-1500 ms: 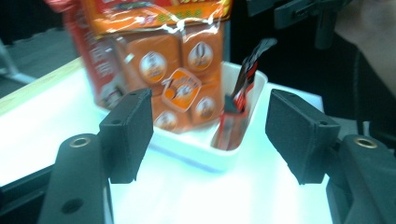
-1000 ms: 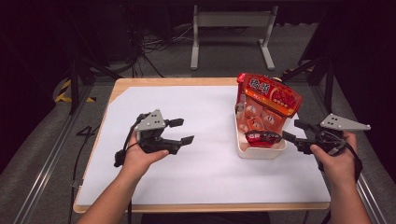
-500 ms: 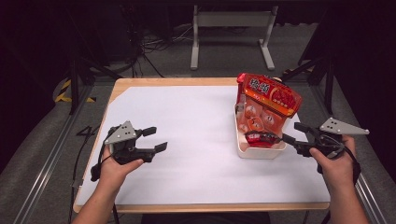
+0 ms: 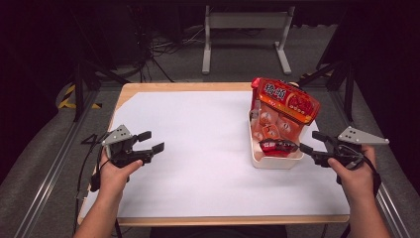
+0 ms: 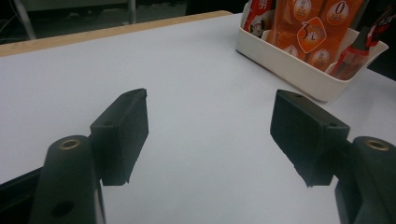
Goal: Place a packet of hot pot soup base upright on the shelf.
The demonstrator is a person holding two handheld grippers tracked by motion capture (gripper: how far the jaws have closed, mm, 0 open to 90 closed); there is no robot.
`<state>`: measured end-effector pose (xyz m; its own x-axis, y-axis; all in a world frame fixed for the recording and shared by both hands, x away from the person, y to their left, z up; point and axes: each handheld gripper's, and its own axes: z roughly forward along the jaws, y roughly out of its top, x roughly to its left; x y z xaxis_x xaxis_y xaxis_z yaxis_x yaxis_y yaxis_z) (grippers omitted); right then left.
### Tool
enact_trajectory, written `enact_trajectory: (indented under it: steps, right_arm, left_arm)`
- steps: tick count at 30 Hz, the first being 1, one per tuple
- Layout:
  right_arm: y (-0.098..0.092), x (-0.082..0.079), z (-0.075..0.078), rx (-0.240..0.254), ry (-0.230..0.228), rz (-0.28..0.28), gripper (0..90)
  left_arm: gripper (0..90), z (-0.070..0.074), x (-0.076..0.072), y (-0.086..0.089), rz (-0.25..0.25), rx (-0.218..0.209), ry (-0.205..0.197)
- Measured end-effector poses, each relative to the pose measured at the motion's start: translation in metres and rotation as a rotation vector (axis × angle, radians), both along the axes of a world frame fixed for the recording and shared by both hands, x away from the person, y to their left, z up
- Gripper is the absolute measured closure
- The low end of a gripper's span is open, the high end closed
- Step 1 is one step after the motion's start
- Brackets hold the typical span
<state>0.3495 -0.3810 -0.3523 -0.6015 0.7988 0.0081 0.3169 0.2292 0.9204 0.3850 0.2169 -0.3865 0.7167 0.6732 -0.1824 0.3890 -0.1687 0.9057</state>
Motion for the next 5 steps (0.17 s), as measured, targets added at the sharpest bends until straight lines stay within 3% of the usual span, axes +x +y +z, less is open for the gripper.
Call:
enact_trajectory:
  steps: [5]
  right_arm:
    - [0.0004,0.0,0.0002,-0.002,-0.001,0.003,29.8]
  left_arm:
    - [28.9,0.0018,-0.0031,0.0045,0.001,-0.024,-0.023]
